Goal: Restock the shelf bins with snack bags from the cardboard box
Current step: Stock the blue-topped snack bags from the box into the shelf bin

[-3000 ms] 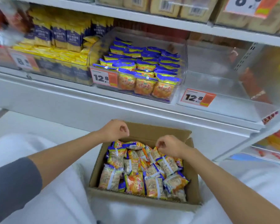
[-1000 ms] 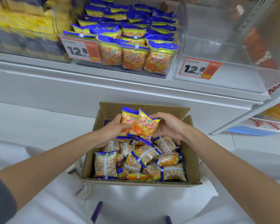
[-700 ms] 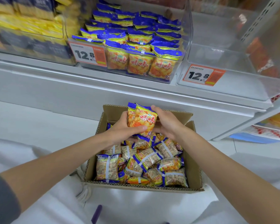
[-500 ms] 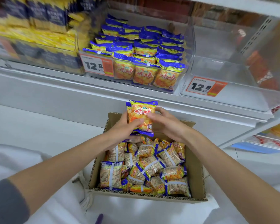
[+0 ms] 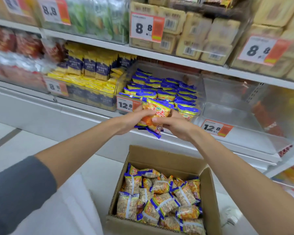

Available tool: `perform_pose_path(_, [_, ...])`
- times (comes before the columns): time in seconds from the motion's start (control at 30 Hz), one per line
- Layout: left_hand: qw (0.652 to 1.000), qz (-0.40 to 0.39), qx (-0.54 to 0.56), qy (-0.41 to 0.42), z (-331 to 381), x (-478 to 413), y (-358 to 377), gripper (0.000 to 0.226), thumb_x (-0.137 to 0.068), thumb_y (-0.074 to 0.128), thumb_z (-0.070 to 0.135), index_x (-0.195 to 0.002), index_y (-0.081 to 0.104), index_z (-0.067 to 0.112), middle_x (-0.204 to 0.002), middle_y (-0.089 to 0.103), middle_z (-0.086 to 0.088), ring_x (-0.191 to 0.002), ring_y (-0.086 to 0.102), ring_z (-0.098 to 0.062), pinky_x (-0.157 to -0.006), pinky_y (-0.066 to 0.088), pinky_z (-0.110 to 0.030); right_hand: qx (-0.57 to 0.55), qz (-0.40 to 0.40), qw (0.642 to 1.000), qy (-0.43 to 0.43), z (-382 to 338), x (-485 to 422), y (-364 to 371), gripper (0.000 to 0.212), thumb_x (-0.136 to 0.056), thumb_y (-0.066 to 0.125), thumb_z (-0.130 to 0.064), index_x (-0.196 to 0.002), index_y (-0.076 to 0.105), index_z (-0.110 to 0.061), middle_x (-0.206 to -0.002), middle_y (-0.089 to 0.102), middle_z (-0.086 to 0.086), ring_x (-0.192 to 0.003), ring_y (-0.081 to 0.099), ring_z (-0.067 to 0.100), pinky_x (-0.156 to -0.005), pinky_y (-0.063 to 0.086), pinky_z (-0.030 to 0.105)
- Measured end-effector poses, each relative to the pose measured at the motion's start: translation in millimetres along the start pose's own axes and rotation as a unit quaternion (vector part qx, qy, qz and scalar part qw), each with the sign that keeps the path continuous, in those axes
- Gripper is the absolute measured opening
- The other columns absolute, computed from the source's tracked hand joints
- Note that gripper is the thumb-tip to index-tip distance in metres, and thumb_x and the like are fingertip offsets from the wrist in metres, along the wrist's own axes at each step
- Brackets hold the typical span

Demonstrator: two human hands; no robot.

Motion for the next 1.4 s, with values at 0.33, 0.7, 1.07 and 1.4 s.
perform_pose_path(0.33, [0.907, 0.318, -0.213, 0.174, 43, -65, -127, 0.036, -0.083, 0.069, 0.048, -0.107, 0.059, 0.023, -0.098, 0.058, 0.004, -0.091, 0.058, -0.014, -0.077, 0.046, -0.029, 0.043, 0.188, 0.971, -0.143, -60, -101, -17, 0.057, -0.067, 0.086, -0.008, -0.112, 0.051, -0.015, -0.099, 0.068, -0.002, -0.082, 0.067, 0.006, -0.066, 0.053, 0.017])
perform_pose_path(0.7, [0.898, 0.324, -0.168, 0.247, 11, -146, -173, 0.025, -0.081, 0.066, 0.012, -0.095, 0.05, 0.025, -0.071, 0.045, 0.0, -0.061, 0.046, -0.015, -0.06, 0.043, -0.035, 0.137, 0.203, 0.958, -0.148, -76, -282, -33, 0.071, -0.057, 0.088, -0.04, -0.116, 0.062, -0.011, -0.101, 0.073, 0.005, -0.081, 0.067, 0.011, -0.07, 0.05, 0.021])
perform_pose_path(1.07, [0.903, 0.316, -0.148, 0.252, 13, -144, -172, 0.031, -0.081, 0.068, 0.012, -0.087, 0.049, 0.035, -0.074, 0.051, -0.008, -0.071, 0.061, -0.033, -0.07, 0.052, -0.048, 0.204, 0.252, 0.931, -0.169, -67, -302, -36, 0.068, -0.082, 0.077, -0.028, -0.137, 0.043, -0.007, -0.13, 0.057, 0.004, -0.115, 0.055, 0.014, -0.076, 0.038, 0.011])
perform_pose_path(1.4, [0.9, 0.315, -0.151, 0.261, 12, -142, -170, 0.024, -0.083, 0.066, 0.013, -0.095, 0.051, 0.028, -0.07, 0.049, -0.004, -0.064, 0.051, -0.017, -0.066, 0.049, -0.044, 0.251, 0.278, 0.911, -0.172, -70, -306, -27, 0.042, -0.089, 0.063, -0.027, -0.127, 0.052, -0.013, -0.121, 0.058, 0.002, -0.113, 0.053, 0.017, -0.086, 0.038, 0.022])
Point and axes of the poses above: each hand's wrist, its own x-axis away from the middle knuckle, its own y-axis out of the palm, z = x × y, the point moved 3 cm from there along -x, towards the middle knuckle
